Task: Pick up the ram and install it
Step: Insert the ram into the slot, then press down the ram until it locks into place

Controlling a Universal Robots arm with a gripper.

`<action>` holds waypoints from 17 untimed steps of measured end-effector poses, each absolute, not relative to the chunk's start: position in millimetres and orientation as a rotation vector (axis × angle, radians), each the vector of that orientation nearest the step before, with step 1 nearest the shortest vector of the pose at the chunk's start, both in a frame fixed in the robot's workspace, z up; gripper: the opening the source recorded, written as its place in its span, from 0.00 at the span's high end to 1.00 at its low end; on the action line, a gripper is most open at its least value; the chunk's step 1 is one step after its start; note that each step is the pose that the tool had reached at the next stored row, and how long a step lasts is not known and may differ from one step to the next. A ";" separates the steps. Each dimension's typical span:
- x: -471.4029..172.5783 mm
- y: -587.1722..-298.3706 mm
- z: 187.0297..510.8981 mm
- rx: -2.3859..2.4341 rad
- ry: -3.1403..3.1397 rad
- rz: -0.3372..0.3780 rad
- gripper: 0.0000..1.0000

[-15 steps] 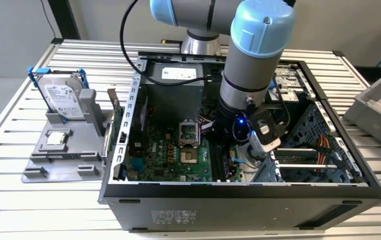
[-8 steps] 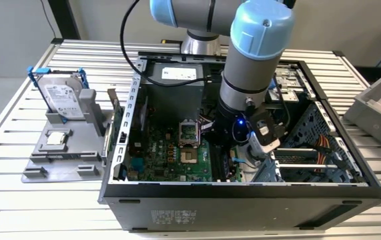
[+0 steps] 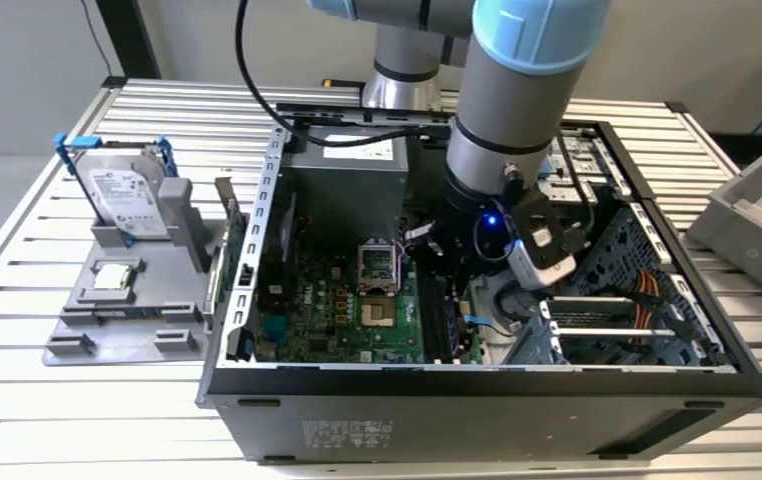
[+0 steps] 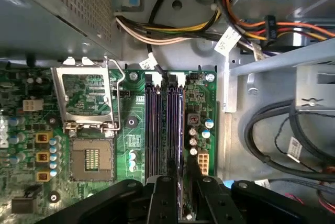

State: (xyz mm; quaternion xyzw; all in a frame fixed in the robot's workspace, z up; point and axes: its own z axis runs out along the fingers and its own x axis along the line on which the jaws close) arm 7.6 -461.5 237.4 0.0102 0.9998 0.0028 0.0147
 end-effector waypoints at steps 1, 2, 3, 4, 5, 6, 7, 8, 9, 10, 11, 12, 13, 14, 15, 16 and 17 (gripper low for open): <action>7.6 -461.5 242.1 0.032 3.112 0.009 0.00; 7.6 -461.5 246.5 0.032 3.112 0.009 0.00; 7.6 -461.5 251.2 0.032 3.112 0.009 0.00; 7.6 -461.6 253.9 0.032 3.114 0.009 0.00; 7.6 -461.7 253.9 0.032 3.114 0.010 0.00; 7.6 -461.6 253.9 0.032 3.114 0.010 0.00; 7.6 -461.6 253.9 0.032 3.114 0.011 1.00; 7.6 -461.6 254.0 0.032 3.114 0.011 1.00; 7.6 -461.7 254.0 0.032 3.114 0.012 1.00; 7.6 -461.6 254.0 0.032 3.114 0.012 1.00; 7.6 -461.6 254.0 0.032 3.114 0.012 1.00; 7.6 -461.7 254.0 0.032 3.114 0.012 1.00; 7.6 -461.7 254.1 0.032 3.114 0.012 1.00; 7.6 -461.7 254.0 0.032 3.114 0.012 1.00; 7.6 -461.7 254.0 0.032 3.114 0.012 1.00; 7.6 -461.7 254.1 0.032 3.114 0.012 1.00; 7.6 -461.7 254.0 0.032 3.114 0.012 1.00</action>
